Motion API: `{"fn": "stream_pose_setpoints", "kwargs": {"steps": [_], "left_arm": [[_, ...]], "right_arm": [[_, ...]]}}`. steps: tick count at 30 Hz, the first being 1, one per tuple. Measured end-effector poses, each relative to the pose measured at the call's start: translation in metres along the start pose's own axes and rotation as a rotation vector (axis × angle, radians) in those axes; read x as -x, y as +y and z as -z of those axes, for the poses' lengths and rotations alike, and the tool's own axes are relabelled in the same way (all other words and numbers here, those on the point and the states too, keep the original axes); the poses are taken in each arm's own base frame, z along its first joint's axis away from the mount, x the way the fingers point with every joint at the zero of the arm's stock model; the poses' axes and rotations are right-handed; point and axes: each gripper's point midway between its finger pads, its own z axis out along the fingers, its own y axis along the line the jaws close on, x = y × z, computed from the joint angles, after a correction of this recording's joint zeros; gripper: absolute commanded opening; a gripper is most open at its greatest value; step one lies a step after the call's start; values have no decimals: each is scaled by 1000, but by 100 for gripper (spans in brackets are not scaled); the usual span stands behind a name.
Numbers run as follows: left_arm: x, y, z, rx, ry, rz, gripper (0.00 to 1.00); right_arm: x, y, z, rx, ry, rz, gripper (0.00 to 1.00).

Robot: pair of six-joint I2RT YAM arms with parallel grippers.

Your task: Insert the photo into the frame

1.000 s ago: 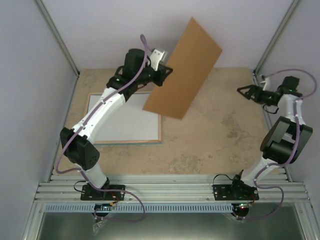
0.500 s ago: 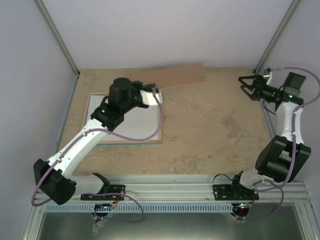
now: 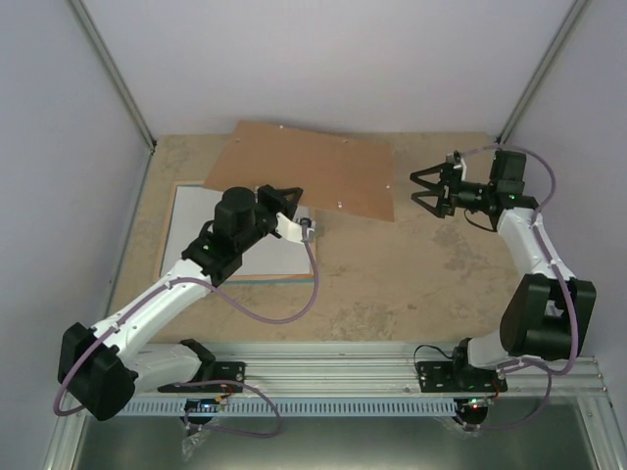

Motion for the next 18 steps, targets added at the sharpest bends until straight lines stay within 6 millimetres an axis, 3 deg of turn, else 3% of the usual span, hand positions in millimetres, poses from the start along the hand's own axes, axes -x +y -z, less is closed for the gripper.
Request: {"fn": "stream_pose_setpoints", "kwargs": {"steps": [9,16,18], "left_arm": [[12,10,7,97,-42,-77,0],[25,2,11,127,-82,-133,0],[27,2,12,137,-90,-140,0]], "right_arm": [[-1,-22,-34,-9,86,-88,93],[13,-12,-51,18,117,-61,66],[22,-12,-53,23,117,-55,54]]}}
